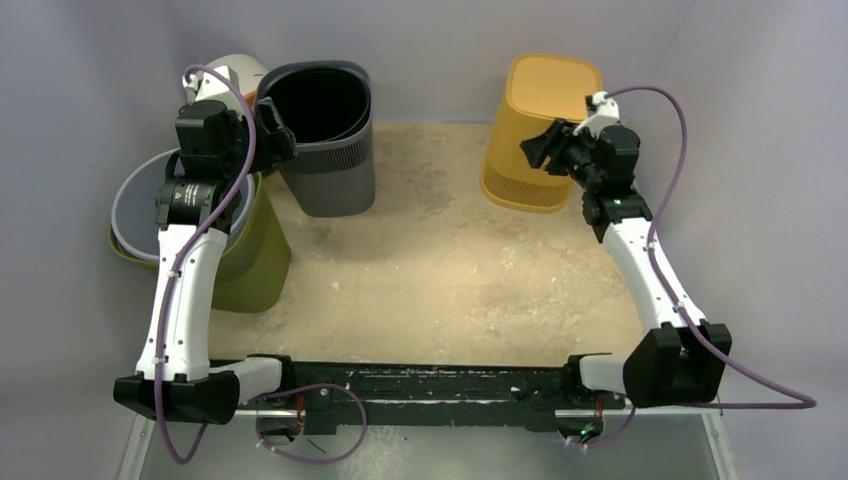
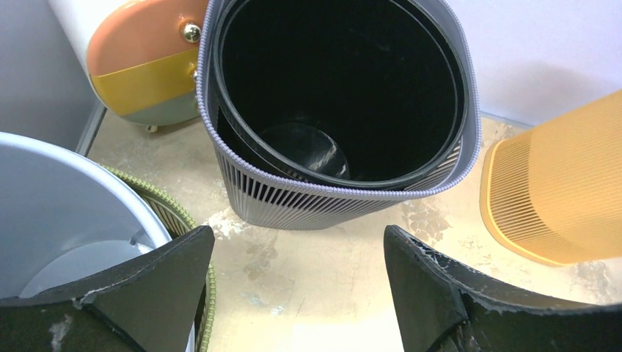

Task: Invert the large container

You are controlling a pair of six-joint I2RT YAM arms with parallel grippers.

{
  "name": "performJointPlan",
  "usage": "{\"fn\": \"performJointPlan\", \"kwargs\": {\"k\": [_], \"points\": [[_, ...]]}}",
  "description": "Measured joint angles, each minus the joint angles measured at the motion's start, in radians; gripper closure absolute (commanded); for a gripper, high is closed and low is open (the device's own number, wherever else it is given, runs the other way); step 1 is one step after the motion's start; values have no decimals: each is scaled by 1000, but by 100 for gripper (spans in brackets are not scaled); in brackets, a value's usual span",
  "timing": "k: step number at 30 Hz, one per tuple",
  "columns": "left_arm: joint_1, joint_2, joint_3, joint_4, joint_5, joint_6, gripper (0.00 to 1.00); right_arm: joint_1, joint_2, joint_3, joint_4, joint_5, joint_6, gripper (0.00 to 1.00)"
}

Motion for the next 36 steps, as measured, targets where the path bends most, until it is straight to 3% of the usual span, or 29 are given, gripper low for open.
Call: {"fn": "performJointPlan", "kwargs": {"k": [2, 3, 4, 5, 12, 20, 27, 36], "points": [[0, -3, -5, 1, 6, 0, 17, 83, -9, 48, -42, 46, -31, 35], [0, -5, -7, 2, 10, 0, 17, 125, -3, 80, -61, 70, -48, 16], [0, -6, -9, 2, 13, 0, 17, 165, 13, 120, -79, 93, -66, 2], [0, -6, -10, 2, 17, 0, 17, 193, 34, 156, -87, 108, -77, 1], [0, -11, -30, 25, 29, 0, 17, 341, 316, 446, -127, 173, -201, 0], [0, -16, -70, 32, 36, 2, 17, 389, 624, 652, -176, 266, -267, 0], [0, -17, -122, 46, 41, 4, 17, 393, 804, 770, -211, 415, -333, 0], [0, -18, -141, 51, 43, 11, 17, 359, 846, 731, -186, 578, -388, 0]]}}
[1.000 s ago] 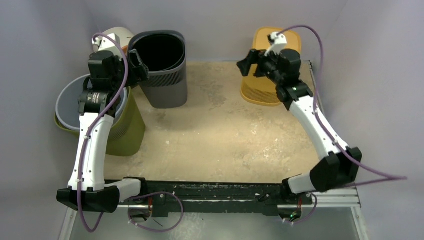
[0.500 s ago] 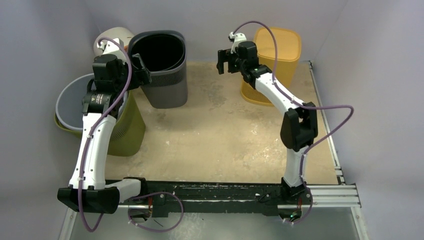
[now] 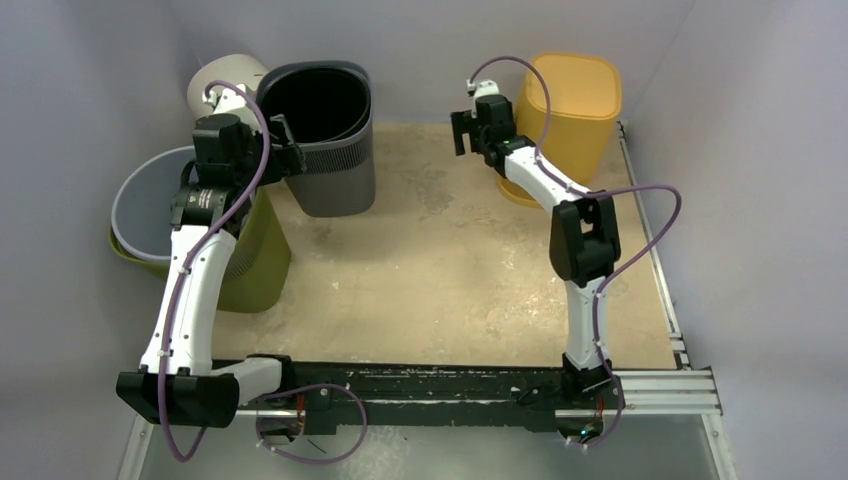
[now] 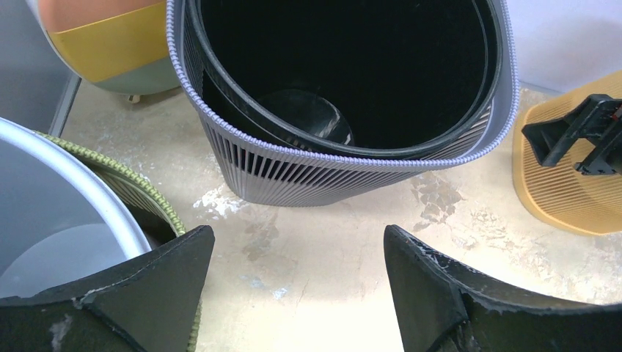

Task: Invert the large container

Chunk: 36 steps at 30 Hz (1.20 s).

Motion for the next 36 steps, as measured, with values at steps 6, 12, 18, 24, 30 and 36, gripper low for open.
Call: {"fn": "performJointPlan", "kwargs": {"k": [6, 12, 18, 24, 30, 36], "points": [[0, 0, -14, 3, 3, 7, 17, -127, -39, -114, 30, 15, -8, 0], [0, 0, -16, 11, 17, 6, 17, -249, -82, -193, 59, 60, -26, 0], [0, 0, -30, 24, 18, 6, 17, -281, -93, -234, 103, 88, -42, 0], [0, 0, -31, 30, 18, 7, 17, -279, -139, -281, 105, 68, -52, 0], [0, 0, -29, 28, 21, 8, 17, -252, -344, -318, 53, -63, -26, 4], [0, 1, 18, 23, 52, 15, 17, -87, -389, -112, -27, -163, -3, 11]]}}
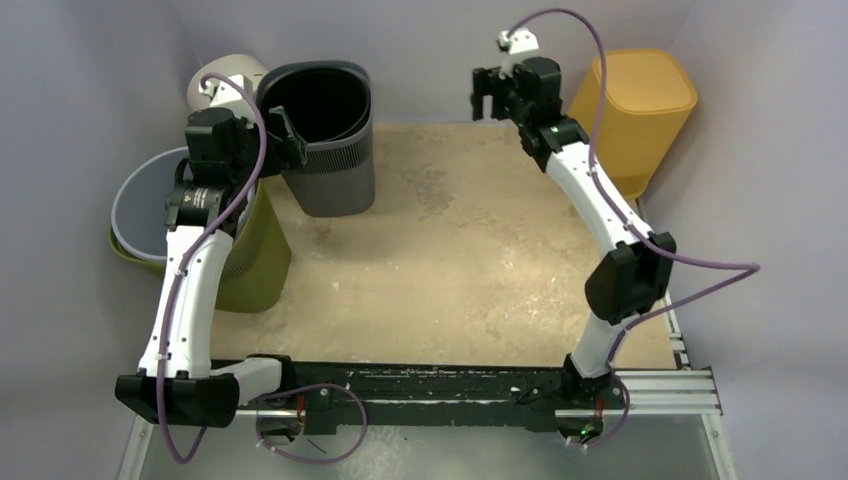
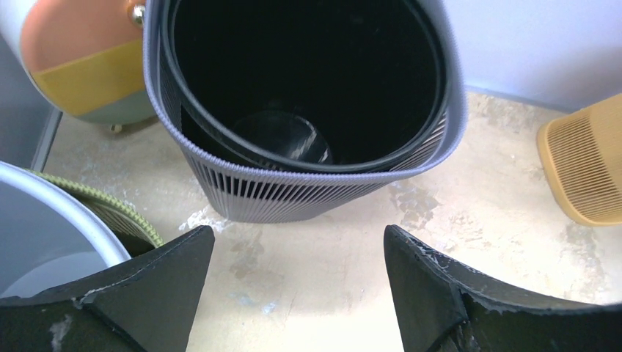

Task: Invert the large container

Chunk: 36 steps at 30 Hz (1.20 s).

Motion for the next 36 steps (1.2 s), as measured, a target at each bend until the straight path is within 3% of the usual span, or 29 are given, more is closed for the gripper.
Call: {"fn": "performJointPlan", "kwargs": {"k": [5, 10, 18, 27, 36], "points": [[0, -1, 80, 2, 18, 1, 16, 103, 144, 289, -97, -79, 23, 14], [0, 21, 129, 37, 118, 33, 17, 117, 245, 396, -167, -124, 59, 15], [-9, 265, 310, 55, 286, 151, 28, 118, 189, 238, -188, -135, 105, 14], [-126, 495, 497, -32, 256, 251, 30, 118, 80, 92, -179, -147, 109, 12], [-159, 557, 531, -76, 188, 285, 32, 117, 49, 7, -148, -146, 109, 11]]}}
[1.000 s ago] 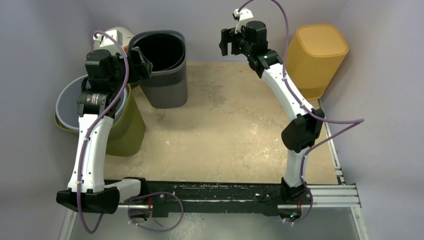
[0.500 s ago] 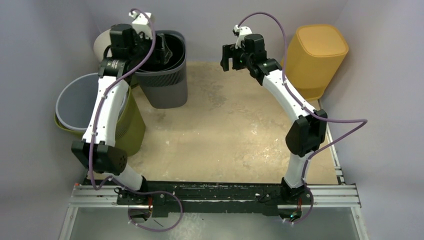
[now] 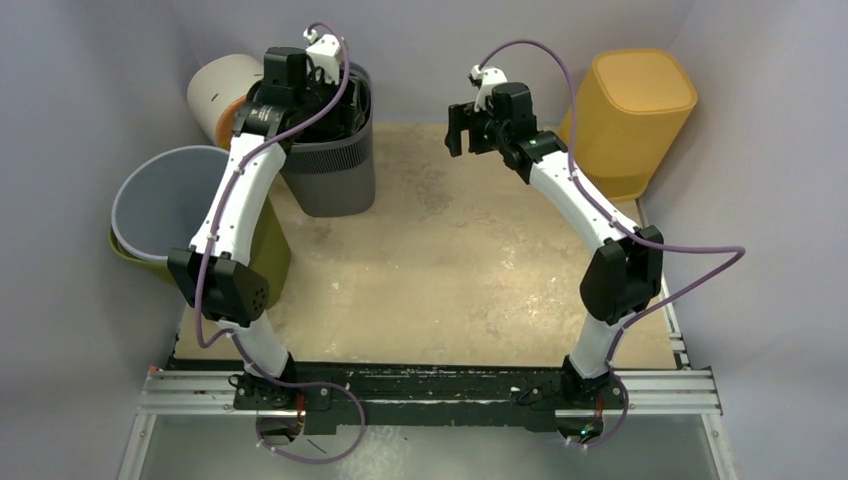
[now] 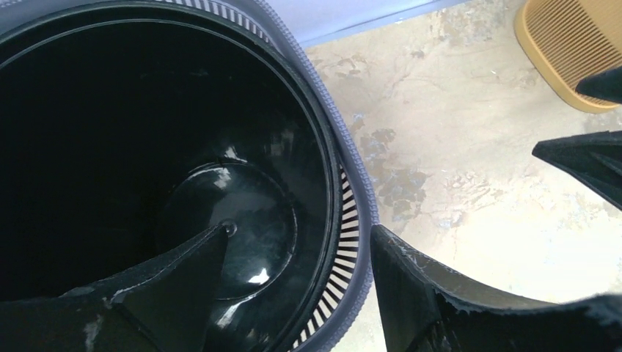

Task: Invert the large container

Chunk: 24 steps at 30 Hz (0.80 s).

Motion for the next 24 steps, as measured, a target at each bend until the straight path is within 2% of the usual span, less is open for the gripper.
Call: {"fn": "performJointPlan", "kwargs": {"k": [15, 24], "points": [[0, 36, 11, 2, -35, 5, 32, -19, -24, -93, 27, 0, 1, 11], [0, 54, 9, 2, -45, 12, 37, -29, -28, -132, 49, -3, 2, 11]]}}
